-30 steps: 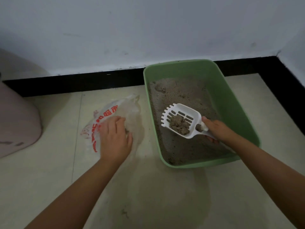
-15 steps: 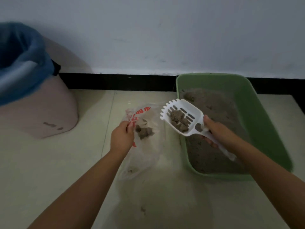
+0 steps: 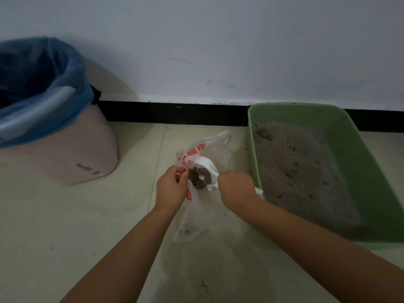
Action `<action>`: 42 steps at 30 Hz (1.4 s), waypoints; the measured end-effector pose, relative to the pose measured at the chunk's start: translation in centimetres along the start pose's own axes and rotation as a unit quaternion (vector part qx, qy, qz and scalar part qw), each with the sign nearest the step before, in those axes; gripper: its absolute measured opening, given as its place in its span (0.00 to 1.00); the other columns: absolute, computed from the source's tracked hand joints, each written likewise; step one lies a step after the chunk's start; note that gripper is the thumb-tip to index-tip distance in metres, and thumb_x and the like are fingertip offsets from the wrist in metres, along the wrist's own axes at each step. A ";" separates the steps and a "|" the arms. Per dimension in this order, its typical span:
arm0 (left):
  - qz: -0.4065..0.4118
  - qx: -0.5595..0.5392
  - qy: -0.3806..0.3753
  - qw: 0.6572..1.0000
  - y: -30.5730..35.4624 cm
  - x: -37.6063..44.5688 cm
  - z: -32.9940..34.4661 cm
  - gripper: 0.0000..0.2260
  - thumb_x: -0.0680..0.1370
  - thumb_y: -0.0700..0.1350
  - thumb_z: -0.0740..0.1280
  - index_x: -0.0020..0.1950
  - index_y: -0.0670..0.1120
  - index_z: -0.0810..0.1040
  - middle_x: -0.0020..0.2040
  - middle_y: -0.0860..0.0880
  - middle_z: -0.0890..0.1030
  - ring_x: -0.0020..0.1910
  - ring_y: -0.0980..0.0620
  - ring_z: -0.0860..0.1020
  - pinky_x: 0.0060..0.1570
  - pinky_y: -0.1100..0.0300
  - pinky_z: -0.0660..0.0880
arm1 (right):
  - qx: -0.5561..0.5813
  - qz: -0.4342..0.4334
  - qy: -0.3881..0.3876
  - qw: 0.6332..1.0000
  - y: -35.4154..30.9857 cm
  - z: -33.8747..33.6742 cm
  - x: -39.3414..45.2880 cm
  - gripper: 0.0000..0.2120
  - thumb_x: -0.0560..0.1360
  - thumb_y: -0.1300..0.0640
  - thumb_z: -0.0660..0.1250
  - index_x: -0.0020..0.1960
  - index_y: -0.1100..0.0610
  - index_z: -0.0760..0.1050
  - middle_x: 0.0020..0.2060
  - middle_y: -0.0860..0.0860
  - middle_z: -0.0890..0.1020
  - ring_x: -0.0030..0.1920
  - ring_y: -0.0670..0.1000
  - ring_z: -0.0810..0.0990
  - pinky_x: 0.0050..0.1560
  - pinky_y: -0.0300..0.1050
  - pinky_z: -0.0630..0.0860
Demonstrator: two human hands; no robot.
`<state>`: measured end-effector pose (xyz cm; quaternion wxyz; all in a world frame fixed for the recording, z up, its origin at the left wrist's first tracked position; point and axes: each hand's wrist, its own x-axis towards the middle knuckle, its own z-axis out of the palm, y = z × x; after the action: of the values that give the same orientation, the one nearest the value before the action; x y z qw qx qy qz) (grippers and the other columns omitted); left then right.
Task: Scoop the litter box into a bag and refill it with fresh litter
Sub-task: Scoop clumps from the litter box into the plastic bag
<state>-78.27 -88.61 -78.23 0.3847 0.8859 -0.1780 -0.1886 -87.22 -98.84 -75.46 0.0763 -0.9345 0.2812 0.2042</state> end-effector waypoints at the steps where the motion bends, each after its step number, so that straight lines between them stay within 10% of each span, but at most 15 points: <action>1: 0.000 -0.003 0.004 1.000 -0.1 0.0 -0.1 0.04 0.79 0.42 0.61 0.45 0.44 0.72 0.34 0.50 0.73 0.38 0.49 0.73 0.36 0.62 0.66 | -0.020 -0.004 -0.004 1.000 -0.1 0.1 0.2 0.12 0.80 0.61 0.56 0.61 0.61 0.72 0.58 0.55 0.77 0.58 0.55 0.77 0.56 0.45 0.72; 7: 0.017 0.013 0.024 0.999 0.1 0.2 -1.0 0.11 0.79 0.43 0.61 0.58 0.39 0.73 0.42 0.42 0.81 0.38 0.46 0.79 0.38 0.60 0.72 | -0.081 0.029 0.066 0.994 2.1 -2.0 -0.3 0.10 0.79 0.62 0.57 0.57 0.58 0.74 0.52 0.52 0.80 0.52 0.53 0.80 0.46 0.42 0.72; 11: 0.093 0.135 0.088 0.983 0.5 0.1 -0.5 0.19 0.77 0.42 0.65 0.66 0.39 0.71 0.59 0.40 0.74 0.59 0.42 0.73 0.56 0.54 0.70 | 0.008 0.055 0.091 0.994 6.7 -3.6 -2.1 0.09 0.78 0.62 0.58 0.52 0.59 0.75 0.44 0.56 0.79 0.46 0.56 0.79 0.42 0.46 0.73; 18: 0.406 0.169 0.030 0.898 3.8 -0.7 5.0 0.14 0.69 0.45 0.58 0.40 0.40 0.80 0.39 0.43 0.79 0.43 0.47 0.76 0.44 0.62 0.70 | 0.158 0.241 0.096 0.953 20.0 -2.6 -6.2 0.19 0.77 0.52 0.61 0.31 0.62 0.71 0.29 0.56 0.74 0.32 0.54 0.74 0.31 0.40 0.65; 28: 0.530 0.187 -0.095 0.822 4.4 -2.0 12.4 0.10 0.69 0.42 0.58 0.31 0.38 0.74 0.33 0.42 0.74 0.39 0.48 0.64 0.42 0.59 0.63 | 0.205 0.246 -0.056 0.946 24.2 3.6 -7.2 0.24 0.79 0.49 0.57 0.25 0.54 0.63 0.17 0.47 0.69 0.25 0.45 0.67 0.29 0.34 0.63; 42: 0.606 0.261 -0.094 0.746 4.9 -0.7 13.2 0.11 0.67 0.43 0.56 0.33 0.38 0.74 0.32 0.41 0.73 0.39 0.44 0.63 0.53 0.52 0.66 | 0.381 0.312 0.083 0.866 21.9 5.8 2.3 0.23 0.80 0.47 0.54 0.56 0.65 0.75 0.50 0.63 0.79 0.49 0.60 0.78 0.41 0.44 0.68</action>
<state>-85.97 -99.54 -82.78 0.1527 0.6356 -0.7548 0.0554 -99.65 -116.67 -82.32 0.3349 -0.7096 0.6197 0.0166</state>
